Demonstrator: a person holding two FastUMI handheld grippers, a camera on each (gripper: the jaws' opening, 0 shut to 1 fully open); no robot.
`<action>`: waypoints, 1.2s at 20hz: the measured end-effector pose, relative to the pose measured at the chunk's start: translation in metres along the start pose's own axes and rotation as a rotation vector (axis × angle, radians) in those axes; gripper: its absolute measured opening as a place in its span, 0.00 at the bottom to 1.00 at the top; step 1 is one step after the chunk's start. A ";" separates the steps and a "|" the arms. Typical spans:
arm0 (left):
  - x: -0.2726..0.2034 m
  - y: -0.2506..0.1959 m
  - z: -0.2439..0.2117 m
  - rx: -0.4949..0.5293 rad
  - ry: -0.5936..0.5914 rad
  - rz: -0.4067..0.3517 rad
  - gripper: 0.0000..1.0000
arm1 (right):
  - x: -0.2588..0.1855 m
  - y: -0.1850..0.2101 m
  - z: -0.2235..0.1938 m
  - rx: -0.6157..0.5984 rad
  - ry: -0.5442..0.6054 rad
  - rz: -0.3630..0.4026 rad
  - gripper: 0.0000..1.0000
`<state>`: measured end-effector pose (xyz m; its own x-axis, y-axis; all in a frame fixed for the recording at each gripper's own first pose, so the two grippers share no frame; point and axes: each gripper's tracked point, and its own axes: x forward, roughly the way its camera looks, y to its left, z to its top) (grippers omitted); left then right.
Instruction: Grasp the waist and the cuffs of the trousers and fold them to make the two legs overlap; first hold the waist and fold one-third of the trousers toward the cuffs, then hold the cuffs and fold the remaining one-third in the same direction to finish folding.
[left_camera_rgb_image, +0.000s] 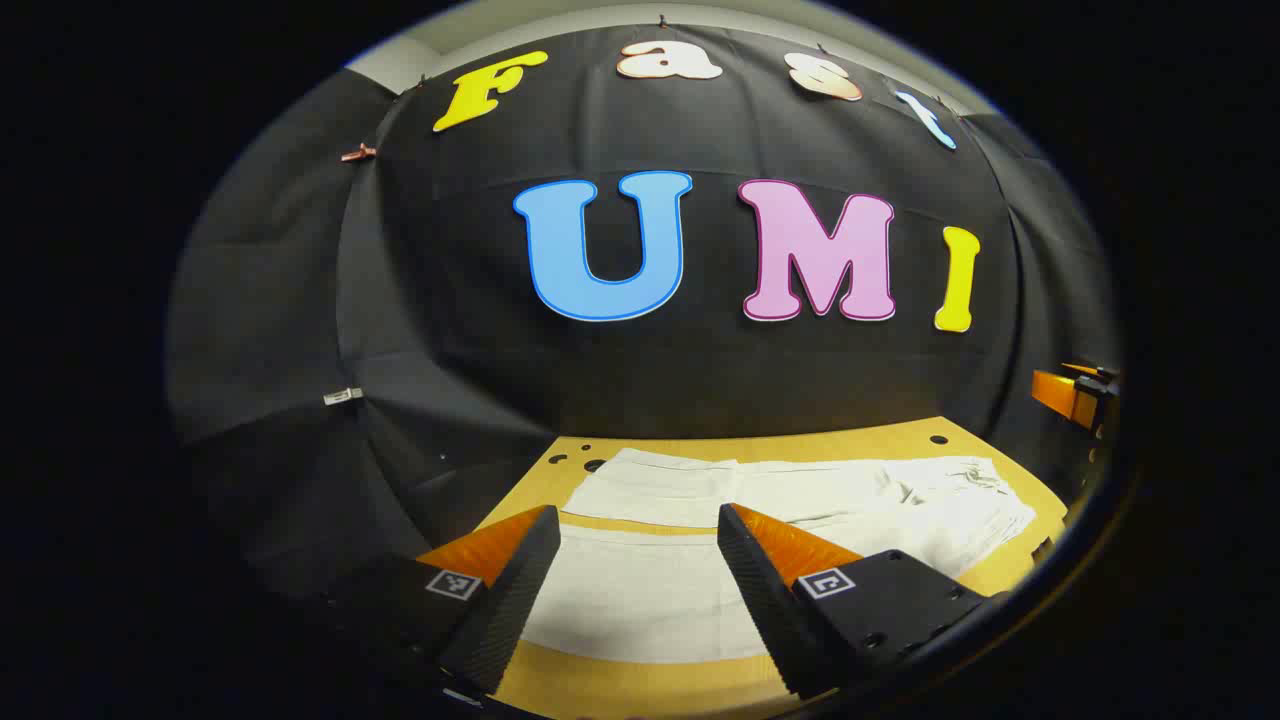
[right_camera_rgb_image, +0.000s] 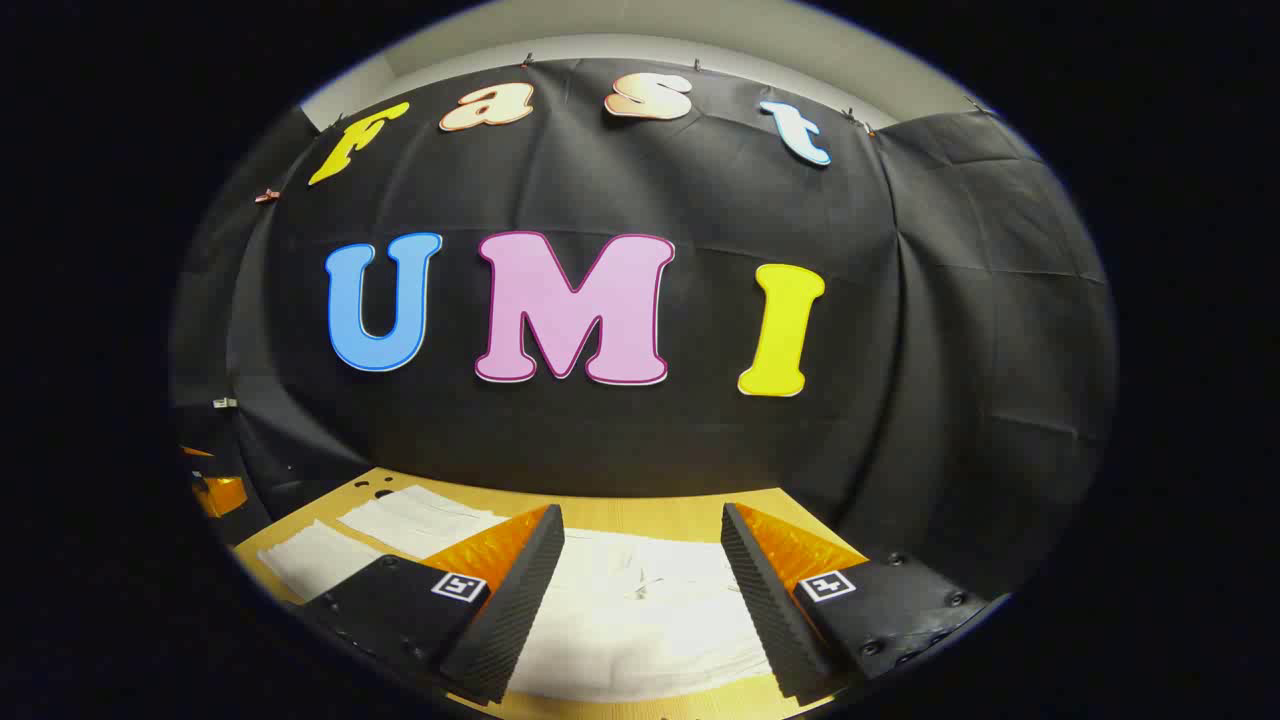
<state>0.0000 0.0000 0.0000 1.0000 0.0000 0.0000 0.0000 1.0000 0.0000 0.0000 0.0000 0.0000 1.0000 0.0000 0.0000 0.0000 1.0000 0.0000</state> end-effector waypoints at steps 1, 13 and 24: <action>-0.001 -0.002 -0.001 0.005 -0.002 -0.007 0.99 | 0.001 -0.001 0.000 0.000 0.003 0.004 0.97; 0.003 -0.052 0.003 0.041 0.005 -0.096 0.99 | -0.004 -0.034 -0.002 -0.068 0.013 0.015 0.97; 0.019 -0.032 -0.018 -0.114 0.088 0.009 0.99 | 0.013 -0.075 -0.021 -0.210 0.058 0.057 0.97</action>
<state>0.0194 -0.0323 -0.0180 0.9961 0.0037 -0.0883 -0.0137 0.9935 -0.1129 0.0128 -0.0752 -0.0206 0.9967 0.0500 -0.0637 -0.0622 0.9764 -0.2069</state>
